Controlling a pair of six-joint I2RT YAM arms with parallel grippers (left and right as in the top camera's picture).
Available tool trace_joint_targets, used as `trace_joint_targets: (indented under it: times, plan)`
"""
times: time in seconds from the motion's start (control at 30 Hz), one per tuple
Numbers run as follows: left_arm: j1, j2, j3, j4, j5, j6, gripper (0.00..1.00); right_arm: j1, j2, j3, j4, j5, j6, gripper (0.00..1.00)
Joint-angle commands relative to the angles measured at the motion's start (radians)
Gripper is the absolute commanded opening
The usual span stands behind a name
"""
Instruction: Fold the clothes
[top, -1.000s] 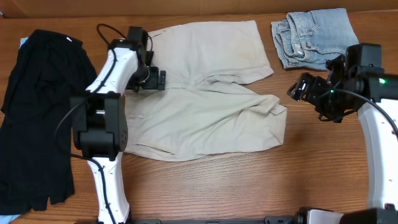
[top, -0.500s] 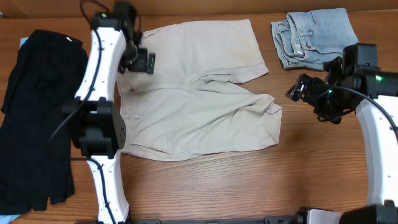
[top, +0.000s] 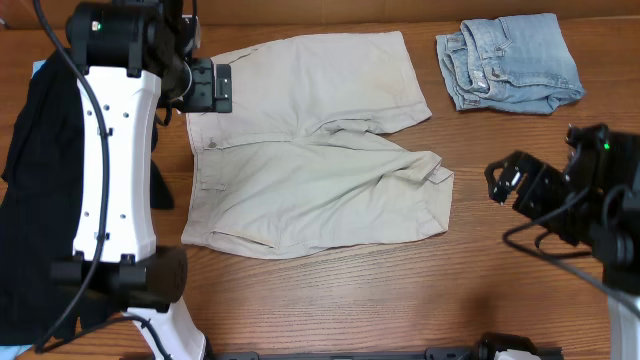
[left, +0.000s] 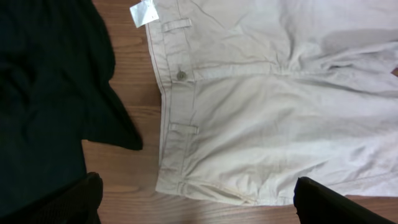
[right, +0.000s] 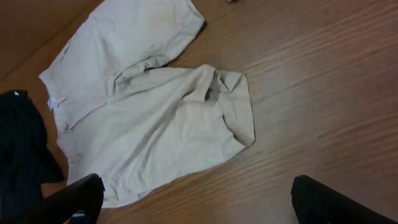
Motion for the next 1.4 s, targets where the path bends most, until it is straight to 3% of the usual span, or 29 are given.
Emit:
trace_joint_targets:
  times: [0.0, 0.2, 0.37, 0.53, 0.73, 0.97, 1.37]
  plan:
    - [-0.021, -0.128, -0.079, -0.003, 0.015, -0.022, 1.00, 0.005, -0.046, 0.001, -0.051, 0.051, 0.064, 1.00]
    - [-0.021, -0.405, -0.354, 0.016, -0.022, -0.140, 1.00, 0.005, -0.090, 0.001, -0.197, 0.196, 0.206, 1.00]
    - [-0.021, -0.636, -0.683, 0.184, -0.061, -0.299, 1.00, 0.005, -0.090, -0.053, -0.124, 0.172, 0.240, 1.00]
    - [-0.021, -0.776, -1.045, 0.415, -0.117, -0.613, 1.00, 0.005, -0.079, -0.182, 0.013, 0.071, 0.239, 1.00]
    - [-0.020, -0.750, -1.336, 0.613, -0.129, -0.926, 0.97, 0.005, -0.015, -0.304, 0.093, 0.063, 0.235, 1.00]
    - [0.029, -0.648, -1.507, 0.753, -0.153, -1.027, 1.00, 0.017, 0.101, -0.327, 0.119, 0.056, 0.200, 1.00]
    - [0.111, -0.479, -1.620, 1.018, -0.129, -1.027, 1.00, 0.183, 0.231, -0.327, 0.195, 0.058, 0.175, 1.00]
